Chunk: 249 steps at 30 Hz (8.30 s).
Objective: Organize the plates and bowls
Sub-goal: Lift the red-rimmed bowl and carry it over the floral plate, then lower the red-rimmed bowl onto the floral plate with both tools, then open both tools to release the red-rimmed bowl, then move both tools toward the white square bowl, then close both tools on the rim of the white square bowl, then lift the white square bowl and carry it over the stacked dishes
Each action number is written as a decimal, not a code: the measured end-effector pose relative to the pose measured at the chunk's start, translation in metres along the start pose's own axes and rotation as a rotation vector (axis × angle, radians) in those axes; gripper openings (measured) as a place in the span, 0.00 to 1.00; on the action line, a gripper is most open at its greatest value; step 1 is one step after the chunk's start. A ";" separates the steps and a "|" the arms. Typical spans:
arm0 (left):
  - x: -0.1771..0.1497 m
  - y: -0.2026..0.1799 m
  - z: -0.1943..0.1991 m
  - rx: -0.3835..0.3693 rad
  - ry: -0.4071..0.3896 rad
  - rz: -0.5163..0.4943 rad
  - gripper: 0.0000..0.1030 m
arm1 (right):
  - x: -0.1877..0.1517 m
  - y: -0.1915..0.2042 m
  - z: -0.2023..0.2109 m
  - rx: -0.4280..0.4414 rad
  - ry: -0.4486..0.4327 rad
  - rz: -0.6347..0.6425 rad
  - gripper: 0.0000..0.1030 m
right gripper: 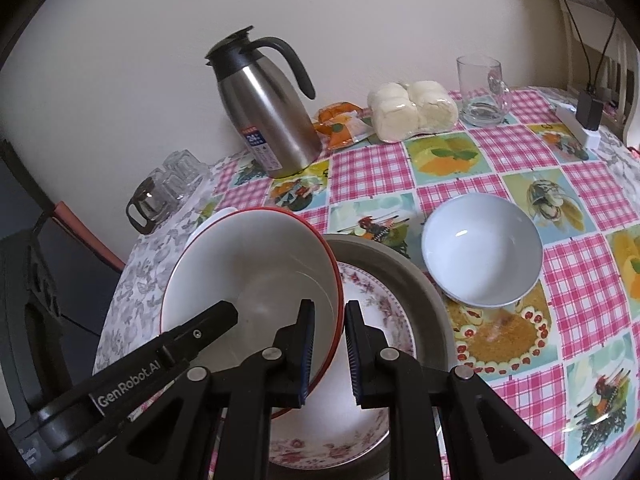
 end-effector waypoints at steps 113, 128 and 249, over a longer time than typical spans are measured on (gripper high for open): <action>0.024 0.085 0.017 0.300 -0.111 0.196 0.92 | 0.002 0.001 -0.017 -0.139 -0.007 0.028 1.00; 0.048 0.093 0.034 0.306 -0.234 0.153 0.92 | 0.004 0.013 -0.005 -0.133 -0.087 0.062 1.00; 0.082 0.114 0.072 -0.119 -0.193 0.207 0.26 | 0.070 0.176 -0.050 -0.122 0.196 0.265 0.15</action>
Point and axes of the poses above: each gripper's, at about its wrist camera, not at the fingertips, and z roughly against the way its jaws point, y to its left, x to its top, the point moved 4 cm from there along -z, roughly the way its jaws point, and after that the axes turned 7 degrees about y, right-handed, at the moved point
